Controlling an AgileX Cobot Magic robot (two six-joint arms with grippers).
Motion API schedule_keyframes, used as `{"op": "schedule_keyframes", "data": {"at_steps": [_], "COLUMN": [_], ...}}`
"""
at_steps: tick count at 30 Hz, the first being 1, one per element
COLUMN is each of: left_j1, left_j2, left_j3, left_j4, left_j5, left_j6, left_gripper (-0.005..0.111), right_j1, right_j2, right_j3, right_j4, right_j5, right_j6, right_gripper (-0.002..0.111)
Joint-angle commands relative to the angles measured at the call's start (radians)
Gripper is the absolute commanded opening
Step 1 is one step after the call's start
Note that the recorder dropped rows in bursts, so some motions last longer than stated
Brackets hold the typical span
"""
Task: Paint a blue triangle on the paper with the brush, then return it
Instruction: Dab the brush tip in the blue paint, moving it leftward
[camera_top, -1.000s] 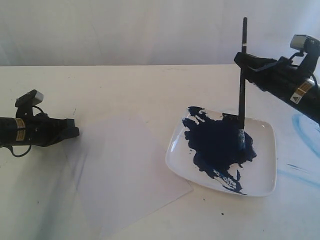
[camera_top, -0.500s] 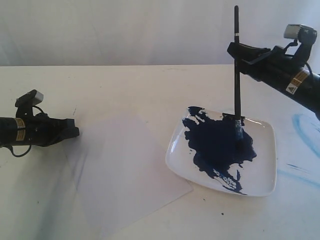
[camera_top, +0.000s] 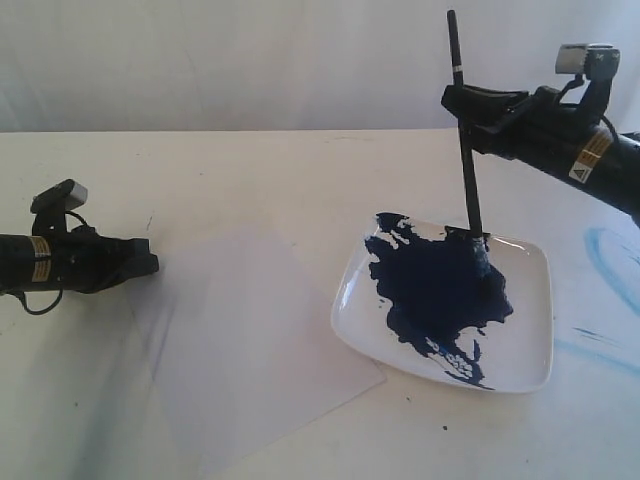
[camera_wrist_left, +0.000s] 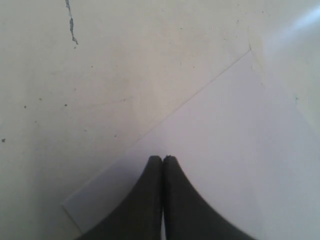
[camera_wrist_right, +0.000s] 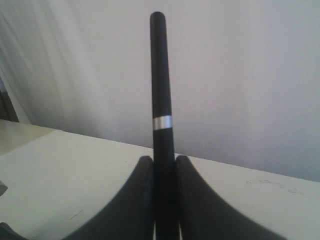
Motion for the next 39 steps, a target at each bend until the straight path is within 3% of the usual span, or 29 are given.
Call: {"op": "schedule_keyframes", "data": {"at_steps": [1, 16, 29, 39], "left_j1": [-0.003, -0.003, -0.003, -0.003], "left_j2": [0.002, 0.002, 0.002, 0.002], "left_j3": [0.005, 0.005, 0.005, 0.005], "left_j4": [0.019, 0.019, 0.019, 0.019], "left_j5": [0.053, 0.05, 0.05, 0.05], "left_j6": [0.008, 0.008, 0.008, 0.008], "left_gripper": [0.0, 0.0, 0.0, 0.0], "right_j1": [0.001, 0.057, 0.064, 0.153], "right_j2": [-0.039, -0.055, -0.049, -0.02], "right_j3": [-0.026, -0.037, -0.037, -0.037], "right_j4": [-0.052, -0.069, -0.042, 0.101], "right_j5": [-0.016, -0.016, -0.016, -0.016], "right_j6": [-0.011, -0.125, -0.096, -0.1], "right_gripper": [0.0, 0.0, 0.0, 0.0]}}
